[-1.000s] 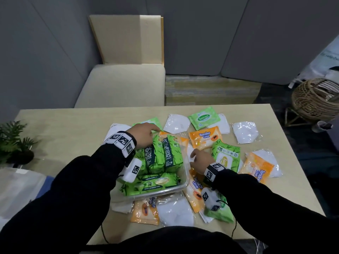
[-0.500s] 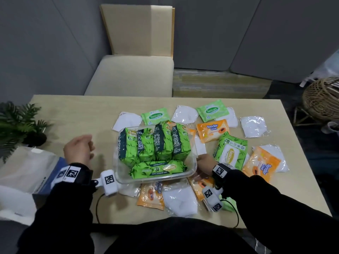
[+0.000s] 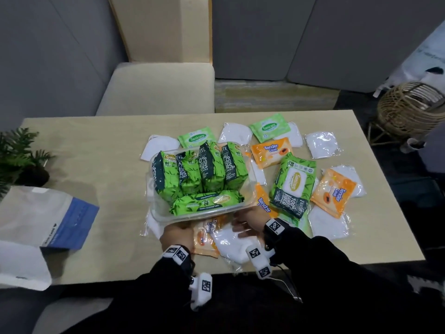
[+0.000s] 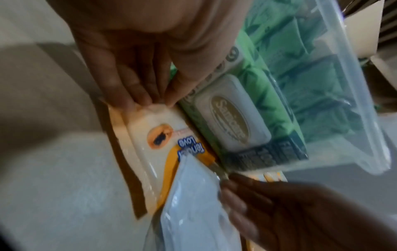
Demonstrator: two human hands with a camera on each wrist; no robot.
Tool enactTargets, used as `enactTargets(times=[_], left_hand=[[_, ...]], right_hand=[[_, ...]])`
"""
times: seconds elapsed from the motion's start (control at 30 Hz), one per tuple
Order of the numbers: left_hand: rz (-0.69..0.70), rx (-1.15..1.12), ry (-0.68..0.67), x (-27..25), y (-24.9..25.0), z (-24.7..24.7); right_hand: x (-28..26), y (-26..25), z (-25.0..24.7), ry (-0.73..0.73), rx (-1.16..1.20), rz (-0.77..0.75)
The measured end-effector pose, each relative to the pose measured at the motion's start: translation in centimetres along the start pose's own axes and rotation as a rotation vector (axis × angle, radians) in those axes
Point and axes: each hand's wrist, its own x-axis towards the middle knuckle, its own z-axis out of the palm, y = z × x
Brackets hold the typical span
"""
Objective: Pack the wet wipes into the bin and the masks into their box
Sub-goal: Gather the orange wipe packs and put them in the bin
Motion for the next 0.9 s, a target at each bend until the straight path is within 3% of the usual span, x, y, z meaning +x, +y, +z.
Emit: enactTargets(times=[0.1, 0.23, 0.5, 0.57, 0.67, 0.77, 0.9], left_hand=[[0.021, 0.073, -0.010, -0.9, 0.2, 0.2], [0.072, 0.228, -0.144, -0.1, 0.1, 1.2], [0.154, 0.294, -0.647, -4.8, 4.1, 3.3], [0.304, 0.348, -0.734, -7.0, 6.2, 4.0], [0.633, 0.531, -0.712, -10.0, 9.5, 4.9], [0.929, 0.681, -0.585, -13.2, 12.6, 4.2], [1.088, 0.549, -0.433, -15.4, 16.8, 2.1]], right_hand=[[-0.1, 0.6, 1.3, 0.004, -0.029, -0.018], [0.2, 0.9, 2.2, 0.057, -0.160, -0.110], [-1.1, 0.0, 0.1, 0.044, -0.319, -0.172], [-1.6, -0.4, -1.2, 0.070, -0.308, -0.204], [-2.1, -0.9, -4.0, 0.101, -0.095, -0.212], [-3.1, -1.5, -6.9, 0.155, 0.171, -0.173], [-3.5, -1.6, -9.9, 0.150, 0.347, -0.163]])
